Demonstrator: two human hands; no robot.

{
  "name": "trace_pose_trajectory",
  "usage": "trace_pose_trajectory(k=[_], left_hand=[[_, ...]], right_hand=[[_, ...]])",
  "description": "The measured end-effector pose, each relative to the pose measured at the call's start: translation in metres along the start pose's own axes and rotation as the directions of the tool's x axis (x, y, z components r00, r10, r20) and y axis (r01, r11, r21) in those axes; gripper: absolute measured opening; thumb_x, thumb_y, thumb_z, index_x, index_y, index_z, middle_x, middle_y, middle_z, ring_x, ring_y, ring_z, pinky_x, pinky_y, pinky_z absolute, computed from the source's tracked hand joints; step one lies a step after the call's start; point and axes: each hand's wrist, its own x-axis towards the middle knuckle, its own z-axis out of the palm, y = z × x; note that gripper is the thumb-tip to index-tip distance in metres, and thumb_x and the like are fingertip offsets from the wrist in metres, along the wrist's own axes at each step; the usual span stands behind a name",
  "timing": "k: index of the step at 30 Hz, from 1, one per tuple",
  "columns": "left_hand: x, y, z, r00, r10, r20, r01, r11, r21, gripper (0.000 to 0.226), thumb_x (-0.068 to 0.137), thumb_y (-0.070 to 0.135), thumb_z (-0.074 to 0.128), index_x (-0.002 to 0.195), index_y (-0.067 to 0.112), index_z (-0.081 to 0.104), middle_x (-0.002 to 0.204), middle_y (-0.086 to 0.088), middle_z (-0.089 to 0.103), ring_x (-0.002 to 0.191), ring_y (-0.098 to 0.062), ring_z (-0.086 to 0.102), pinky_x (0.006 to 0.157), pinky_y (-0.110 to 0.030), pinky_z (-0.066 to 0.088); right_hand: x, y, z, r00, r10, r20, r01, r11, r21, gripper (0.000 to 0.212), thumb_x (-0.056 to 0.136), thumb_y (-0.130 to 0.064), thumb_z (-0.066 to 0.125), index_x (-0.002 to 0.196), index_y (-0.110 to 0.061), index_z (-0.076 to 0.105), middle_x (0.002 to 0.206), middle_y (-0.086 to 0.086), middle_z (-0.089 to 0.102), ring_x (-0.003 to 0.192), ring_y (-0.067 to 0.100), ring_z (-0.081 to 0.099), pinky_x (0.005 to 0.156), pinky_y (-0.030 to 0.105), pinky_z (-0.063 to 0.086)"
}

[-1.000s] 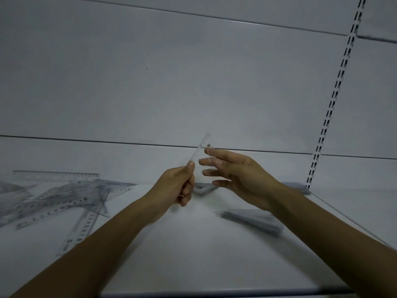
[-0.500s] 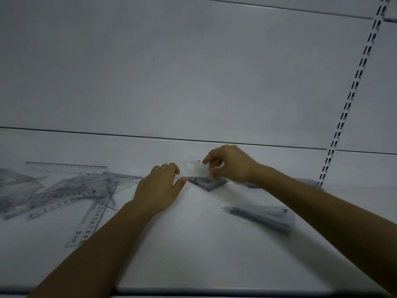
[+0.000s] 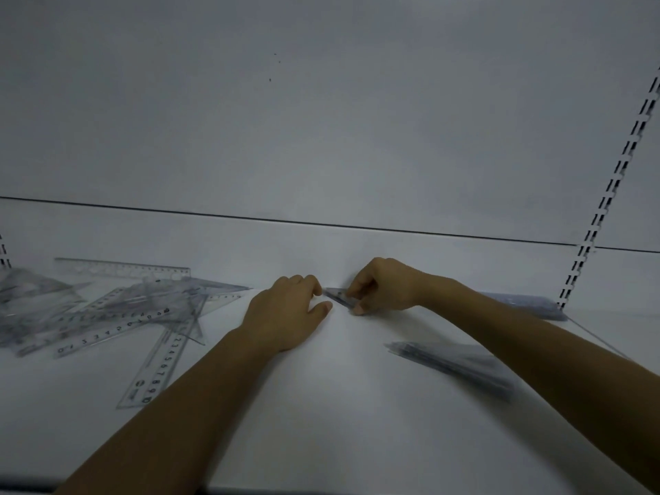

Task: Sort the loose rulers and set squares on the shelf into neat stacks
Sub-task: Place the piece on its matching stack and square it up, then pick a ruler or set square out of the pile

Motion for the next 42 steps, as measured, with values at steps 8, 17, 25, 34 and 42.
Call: trace_pose_trajectory(k=[8, 17, 25, 34, 42], left_hand=[[-0.001, 0.001, -0.002, 1.0, 0.019, -0.007, -0.019, 1.0, -0.013, 0.031, 0.095, 0.045, 0.043, 0.115, 0.023, 0.053, 0.114, 0.004, 0.056, 0.106, -0.016, 0.049, 0.085, -0.033, 0.044], [0.005, 0.004, -0.041, 0.997, -0.045, -0.064, 0.052, 0.993, 0.103, 0.036, 0.097, 0.031, 0.041, 0.131, 0.02, 0.044, 0.136, -0.004, 0.045, 0.122, -0.024, 0.041, 0.093, -0.037, 0.038], [-0.046, -0.133, -0.132, 0.941, -0.148, 0.304, 0.083, 0.973, 0.216, 0.122, 0.048, 0.099, 0.031, 0.144, 0.024, 0.031, 0.15, -0.003, 0.032, 0.137, -0.025, 0.029, 0.111, -0.045, 0.028], [-0.088, -0.222, -0.122, 0.963, -0.043, 0.267, 0.0, 0.987, 0.158, 0.089, 0.072, 0.081, 0.034, 0.139, 0.022, 0.039, 0.135, -0.004, 0.052, 0.117, -0.021, 0.051, 0.096, -0.037, 0.043], [-0.066, -0.226, -0.124, 0.967, 0.232, 0.104, -0.248, 0.952, 0.18, 0.042, 0.081, 0.064, 0.053, 0.101, 0.027, 0.05, 0.082, 0.011, 0.048, 0.079, -0.012, 0.048, 0.062, -0.027, 0.033]], right_hand=[[-0.004, -0.006, -0.002, 1.0, 0.008, 0.009, -0.008, 1.0, -0.02, 0.026, 0.09, -0.013, 0.056, 0.113, -0.014, 0.069, 0.115, 0.001, 0.067, 0.099, 0.016, 0.058, 0.088, 0.023, 0.044], [-0.017, -0.08, 0.007, 0.929, -0.078, -0.362, 0.029, 0.99, -0.138, 0.026, 0.091, -0.02, 0.049, 0.11, -0.018, 0.067, 0.109, 0.003, 0.068, 0.097, 0.023, 0.062, 0.083, 0.034, 0.049], [0.023, -0.175, 0.042, 0.994, -0.017, -0.107, 0.007, 0.996, -0.088, 0.052, 0.086, -0.056, 0.054, 0.121, -0.017, 0.056, 0.118, 0.003, 0.06, 0.105, 0.022, 0.057, 0.088, 0.035, 0.047], [0.074, -0.24, 0.077, 0.98, 0.106, -0.168, -0.109, 0.994, -0.005, 0.05, 0.084, -0.049, 0.061, 0.124, -0.018, 0.055, 0.125, 0.004, 0.057, 0.11, 0.021, 0.055, 0.09, 0.033, 0.044], [0.061, -0.225, 0.098, 0.909, 0.173, -0.378, -0.091, 0.97, 0.227, 0.023, 0.086, -0.038, 0.063, 0.103, -0.023, 0.066, 0.111, 0.003, 0.059, 0.098, 0.016, 0.054, 0.084, 0.029, 0.045]])
